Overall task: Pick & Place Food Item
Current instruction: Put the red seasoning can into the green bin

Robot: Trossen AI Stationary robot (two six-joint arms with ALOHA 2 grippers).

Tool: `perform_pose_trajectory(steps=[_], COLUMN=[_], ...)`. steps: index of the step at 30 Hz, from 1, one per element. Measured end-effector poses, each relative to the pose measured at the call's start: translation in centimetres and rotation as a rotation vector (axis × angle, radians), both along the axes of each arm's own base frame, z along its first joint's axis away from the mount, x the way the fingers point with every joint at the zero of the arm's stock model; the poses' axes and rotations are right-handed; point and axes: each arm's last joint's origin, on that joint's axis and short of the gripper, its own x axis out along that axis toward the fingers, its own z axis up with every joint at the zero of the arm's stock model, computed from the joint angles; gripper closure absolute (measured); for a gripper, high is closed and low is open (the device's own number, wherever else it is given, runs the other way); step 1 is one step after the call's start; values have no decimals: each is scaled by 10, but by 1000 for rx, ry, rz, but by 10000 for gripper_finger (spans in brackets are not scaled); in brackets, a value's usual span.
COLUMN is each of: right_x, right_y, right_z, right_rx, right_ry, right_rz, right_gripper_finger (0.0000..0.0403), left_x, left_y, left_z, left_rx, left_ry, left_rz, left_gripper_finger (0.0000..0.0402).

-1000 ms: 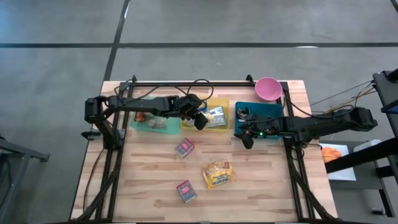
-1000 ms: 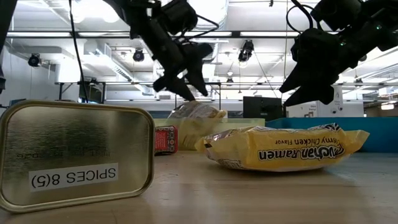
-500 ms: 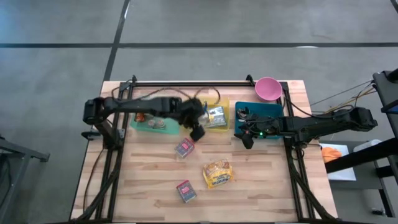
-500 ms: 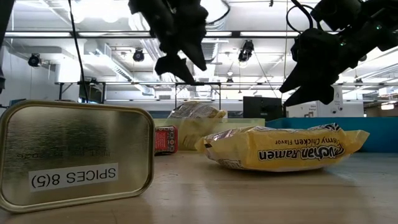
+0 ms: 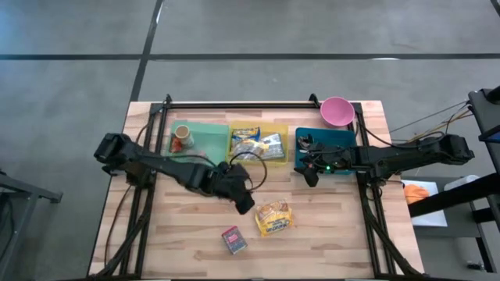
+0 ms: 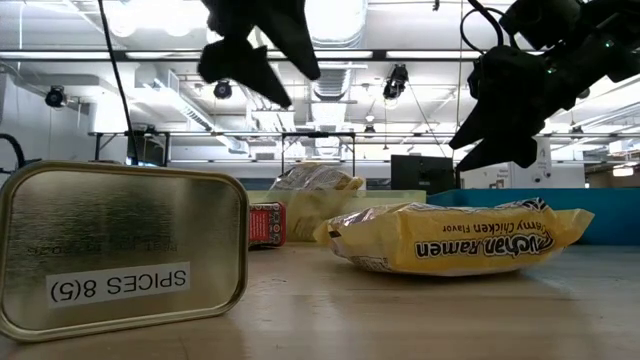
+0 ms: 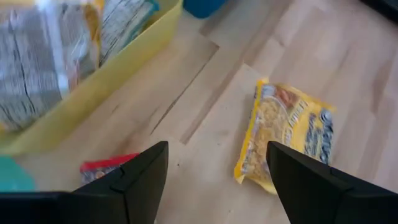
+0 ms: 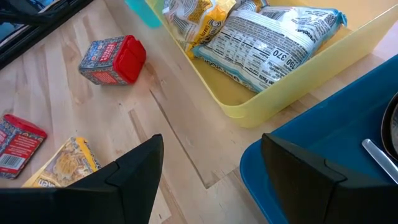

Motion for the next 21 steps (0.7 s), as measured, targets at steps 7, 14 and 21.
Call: perform_pose_trajectory(steps=[7,14,21], right_x=[0,0,0], right_y=[0,0,0], right_z=[0,0,0], right_rx=[0,0,0], right_ry=[0,0,0], right_rz=[0,0,0], right_gripper_finger=[138,138,138], left_x=[-1,-2,-2], left_y=[-15,-15,-21], left_z=[-19,-37,-43], left_rx=[-90,-173,-1], left_ry=[-102,-67,-93], left_rz=[11,-38,-349], left_gripper_finger=[122,122,122])
